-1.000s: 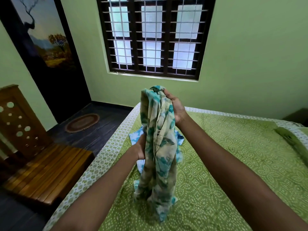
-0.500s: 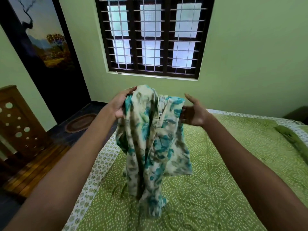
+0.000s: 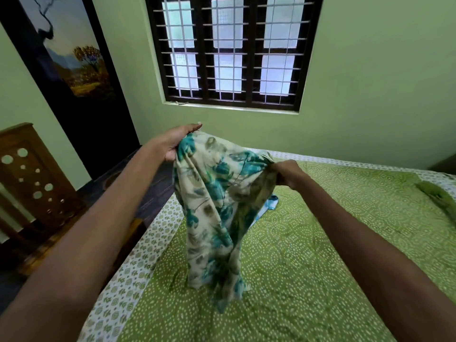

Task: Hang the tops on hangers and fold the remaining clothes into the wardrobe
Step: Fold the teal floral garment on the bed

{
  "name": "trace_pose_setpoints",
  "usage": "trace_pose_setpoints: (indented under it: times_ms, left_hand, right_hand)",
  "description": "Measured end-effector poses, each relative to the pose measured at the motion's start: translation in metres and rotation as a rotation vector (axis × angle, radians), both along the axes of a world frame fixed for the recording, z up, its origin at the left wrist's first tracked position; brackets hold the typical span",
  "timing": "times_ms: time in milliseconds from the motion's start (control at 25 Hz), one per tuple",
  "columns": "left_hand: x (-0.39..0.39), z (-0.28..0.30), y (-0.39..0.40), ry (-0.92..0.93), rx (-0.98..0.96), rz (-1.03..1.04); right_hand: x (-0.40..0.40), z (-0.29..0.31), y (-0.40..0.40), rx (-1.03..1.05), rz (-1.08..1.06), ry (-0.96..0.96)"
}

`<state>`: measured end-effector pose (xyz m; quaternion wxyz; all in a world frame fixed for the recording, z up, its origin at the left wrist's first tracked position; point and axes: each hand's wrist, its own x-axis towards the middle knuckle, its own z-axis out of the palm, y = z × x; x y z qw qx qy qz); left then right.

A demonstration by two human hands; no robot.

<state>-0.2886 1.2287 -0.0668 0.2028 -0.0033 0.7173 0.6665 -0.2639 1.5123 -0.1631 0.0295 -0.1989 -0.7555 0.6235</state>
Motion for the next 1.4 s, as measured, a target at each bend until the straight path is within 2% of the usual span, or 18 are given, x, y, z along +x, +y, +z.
trace_pose_setpoints:
  times_ms: [120,200,280,360,400,440,520,560,640,720,760,880,960,1040,1120,1160,1280,1400]
  left_hand:
    - [-0.013,-0.007,-0.042,-0.094,-0.245,0.084]
    - [-0.009,-0.013,-0.061,-0.175,-0.259,0.112]
    - [-0.005,-0.02,-0.07,-0.145,-0.127,0.179]
    - [-0.005,-0.022,-0.074,-0.034,0.21,0.299]
    - [-0.003,-0.026,-0.073,0.012,0.294,0.287]
    - [0.001,-0.035,-0.07,0.019,0.218,0.237]
    - [0.008,-0.059,-0.063,-0.034,-0.149,0.167]
    - [0.009,-0.069,-0.06,-0.058,-0.248,0.159]
    - [0.009,-0.073,-0.054,-0.029,-0.119,0.205]
    - [0.004,-0.069,-0.048,0.04,0.11,0.276]
    - [0.002,-0.068,-0.046,0.055,0.108,0.247]
    - [-0.002,-0.085,-0.046,-0.059,-0.159,0.112]
    - [-0.002,-0.085,-0.044,-0.016,-0.035,0.194]
    - [-0.002,-0.085,-0.039,-0.011,0.064,0.198]
    - [0.006,-0.095,-0.034,-0.049,-0.05,0.125]
    - [0.005,-0.103,-0.039,-0.065,-0.028,0.143]
    - [-0.001,-0.106,-0.046,-0.056,0.135,0.265]
    - [0.005,-0.106,-0.042,-0.064,-0.061,0.131]
  right_hand:
    - [0.002,0.003,0.033,-0.056,0.059,-0.088]
    - [0.004,-0.002,0.056,-0.137,0.125,-0.154]
    - [0.008,0.0,0.076,-0.282,0.178,-0.204]
    - [0.013,0.008,0.088,-0.43,0.139,-0.169]
    - [0.012,0.009,0.093,-0.527,0.128,-0.128]
    - [0.013,0.007,0.094,-0.563,0.119,-0.107]
    - [0.012,-0.005,0.093,-0.429,0.136,-0.181]
    - [0.011,-0.011,0.092,-0.334,0.156,-0.241]
    - [0.008,-0.012,0.094,-0.344,0.153,-0.258]
    - [0.007,-0.005,0.097,-0.546,0.114,-0.099]
    - [0.01,-0.005,0.096,-0.596,0.164,-0.056]
    - [0.015,-0.013,0.088,-0.369,0.267,-0.189]
    - [0.01,-0.017,0.091,-0.447,0.164,-0.125]
    - [0.012,-0.013,0.092,-0.576,0.151,-0.069]
    - [0.015,-0.018,0.092,-0.401,0.255,-0.204]
    - [0.017,-0.02,0.092,-0.342,0.271,-0.257]
    - [0.015,-0.025,0.101,-0.439,0.159,-0.166]
    - [0.024,-0.026,0.102,-0.292,0.228,-0.273]
